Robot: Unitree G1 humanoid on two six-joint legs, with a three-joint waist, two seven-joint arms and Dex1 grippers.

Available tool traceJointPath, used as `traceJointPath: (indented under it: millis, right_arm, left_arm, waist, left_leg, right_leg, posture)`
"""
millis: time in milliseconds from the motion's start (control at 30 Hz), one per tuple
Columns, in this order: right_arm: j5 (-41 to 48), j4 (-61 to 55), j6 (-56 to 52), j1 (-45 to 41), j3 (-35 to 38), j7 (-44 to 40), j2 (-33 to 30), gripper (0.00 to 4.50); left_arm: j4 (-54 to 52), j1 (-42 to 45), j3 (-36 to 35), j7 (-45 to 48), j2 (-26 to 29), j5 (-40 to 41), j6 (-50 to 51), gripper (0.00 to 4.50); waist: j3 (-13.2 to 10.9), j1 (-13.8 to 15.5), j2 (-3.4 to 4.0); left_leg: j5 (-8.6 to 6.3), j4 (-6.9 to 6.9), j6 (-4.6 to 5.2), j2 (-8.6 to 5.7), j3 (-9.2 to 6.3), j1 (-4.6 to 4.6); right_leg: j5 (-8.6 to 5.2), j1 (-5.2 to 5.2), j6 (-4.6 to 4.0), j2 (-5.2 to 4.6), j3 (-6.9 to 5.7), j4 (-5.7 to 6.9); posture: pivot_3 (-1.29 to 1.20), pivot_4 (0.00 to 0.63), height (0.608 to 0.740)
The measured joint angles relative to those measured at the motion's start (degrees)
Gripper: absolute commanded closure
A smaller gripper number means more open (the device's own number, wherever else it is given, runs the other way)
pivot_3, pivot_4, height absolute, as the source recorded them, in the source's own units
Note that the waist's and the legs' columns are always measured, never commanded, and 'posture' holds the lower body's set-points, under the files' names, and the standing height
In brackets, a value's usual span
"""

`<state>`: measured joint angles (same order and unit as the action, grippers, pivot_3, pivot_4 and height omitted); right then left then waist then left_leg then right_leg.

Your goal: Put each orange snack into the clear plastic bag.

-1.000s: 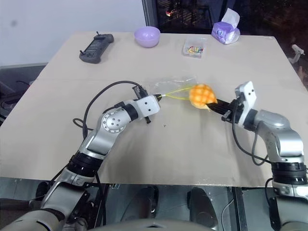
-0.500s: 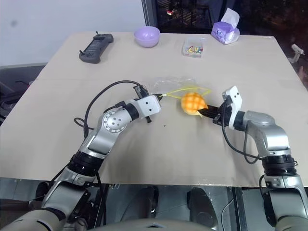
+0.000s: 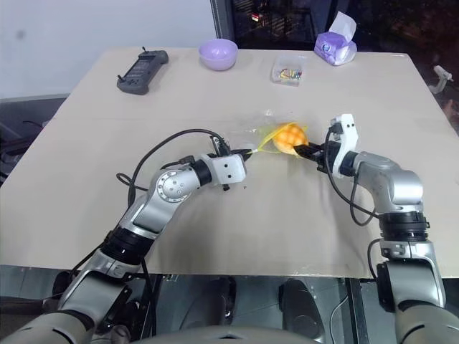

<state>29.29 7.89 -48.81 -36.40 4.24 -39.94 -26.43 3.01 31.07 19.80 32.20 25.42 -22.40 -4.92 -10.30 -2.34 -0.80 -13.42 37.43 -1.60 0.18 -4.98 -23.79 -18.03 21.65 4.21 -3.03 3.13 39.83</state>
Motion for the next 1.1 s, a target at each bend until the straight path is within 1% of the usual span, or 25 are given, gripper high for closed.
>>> traceJointPath:
  millis: [133,233,367,400,467,500,533,733,800,900,1033,1100]
  right_arm:
    - [0.5,-3.7,-3.6,-0.8,-1.9,1.3,2.4,4.20]
    - [-1.0,-4.6,-4.4,-2.1,-4.1,2.6,2.8,4.20]
    - [-3.2,-1.5,-3.3,-3.9,-4.8,5.8,5.5,4.20]
    - [-4.6,1.2,-1.4,-5.2,-4.5,7.9,7.0,4.20]
    - [-6.1,3.6,0.8,-6.4,-4.2,9.8,7.7,4.20]
    - [-6.6,4.2,1.5,-6.7,-4.0,10.3,7.7,3.48]
    - [-7.0,4.7,2.0,-7.0,-3.5,10.8,7.8,3.17]
    - [-7.0,5.5,2.0,-7.5,-1.5,11.8,8.8,0.38]
    - [-6.8,4.7,1.8,-7.2,-1.4,10.8,8.2,0.38]
    - [-5.2,0.1,1.1,-4.7,-1.9,6.4,4.9,0.38]
    - [-4.1,-5.5,0.7,0.5,-3.1,-0.9,-2.2,0.38]
    - [-5.2,-7.4,3.5,3.0,-4.8,-4.2,-5.9,0.38]
  left_arm:
    - [0.6,0.8,0.1,0.0,-0.5,0.0,-0.8,4.50]
    - [0.7,1.0,0.1,0.1,-0.8,0.0,-1.5,4.50]
    - [1.0,1.0,0.3,0.3,-1.1,0.1,-1.7,4.50]
    - [1.0,1.0,0.4,0.3,-1.3,0.1,-1.9,4.50]
    - [1.0,1.0,0.7,0.4,-1.9,0.1,-2.4,4.50]
    - [1.0,1.0,0.7,0.5,-1.9,0.2,-2.6,4.50]
    - [1.0,1.0,0.7,0.6,-1.8,0.2,-2.7,4.50]
    - [1.0,1.0,0.7,1.0,-2.0,0.2,-3.0,4.50]
    - [1.1,1.0,0.7,1.0,-2.1,0.2,-3.0,4.50]
    - [1.7,1.2,0.6,0.8,-2.2,0.2,-3.0,4.50]
    - [2.3,1.4,0.4,0.4,-2.0,0.1,-2.9,4.50]
    - [2.3,1.5,0.5,0.3,-2.5,0.1,-2.9,4.50]
  waist:
    - [0.0,0.0,0.01]
    - [0.0,0.0,0.01]
    - [0.0,-0.1,0.01]
    - [0.0,-0.2,0.02]
    - [0.0,-0.1,0.02]
    - [0.0,0.0,0.02]
    - [0.0,0.0,0.02]
    - [0.0,-0.1,0.02]
    - [0.0,-0.1,0.03]
    - [0.0,0.1,0.03]
    - [0.0,0.2,0.03]
    - [0.0,0.0,0.03]
  left_leg:
    - [0.00,0.00,0.00,0.00,0.00,-0.02]
    - [0.00,0.00,0.00,0.00,-0.01,-0.01]
    - [0.00,0.00,0.00,0.00,-0.01,-0.02]
    - [0.00,0.00,-0.01,0.00,0.03,0.01]
    - [0.01,-0.01,-0.01,0.00,0.01,-0.01]
    - [0.01,-0.02,-0.01,0.00,0.00,-0.02]
    - [0.01,-0.02,-0.01,0.00,0.00,-0.03]
    - [0.00,-0.03,-0.01,0.00,0.01,-0.01]
    - [0.00,-0.03,0.00,0.00,0.01,-0.02]
    - [0.00,-0.02,0.00,-0.01,0.00,-0.04]
    - [0.00,-0.02,0.01,-0.02,-0.01,-0.05]
    - [0.00,-0.02,0.01,-0.02,0.00,-0.03]
  right_leg:
    - [0.00,0.02,0.00,0.00,0.00,0.01]
    - [0.00,0.02,0.00,0.00,-0.01,0.00]
    - [0.00,0.03,0.00,0.01,-0.01,0.01]
    - [0.00,0.04,0.00,0.01,0.03,0.04]
    - [0.00,0.05,0.00,0.01,0.01,0.02]
    - [0.00,0.05,0.00,0.01,0.00,0.01]
    - [0.00,0.05,0.00,0.00,-0.01,0.00]
    - [0.00,0.05,0.00,0.01,0.01,0.01]
    - [0.00,0.05,0.00,0.01,0.01,0.01]
    - [0.00,0.04,0.00,0.00,-0.01,-0.02]
    - [0.00,0.02,0.00,-0.01,-0.02,-0.03]
    - [0.00,0.02,0.00,-0.01,-0.01,-0.01]
  posture:
    - [0.00,0.150,0.740]
    - [0.00,0.150,0.740]
    - [0.00,0.150,0.740]
    - [0.00,0.150,0.740]
    - [0.00,0.150,0.740]
    - [0.00,0.150,0.740]
    - [0.00,0.150,0.740]
    - [0.00,0.150,0.740]
    - [0.00,0.150,0.740]
    - [0.00,0.150,0.740]
    - [0.00,0.150,0.740]
    - [0.00,0.150,0.740]
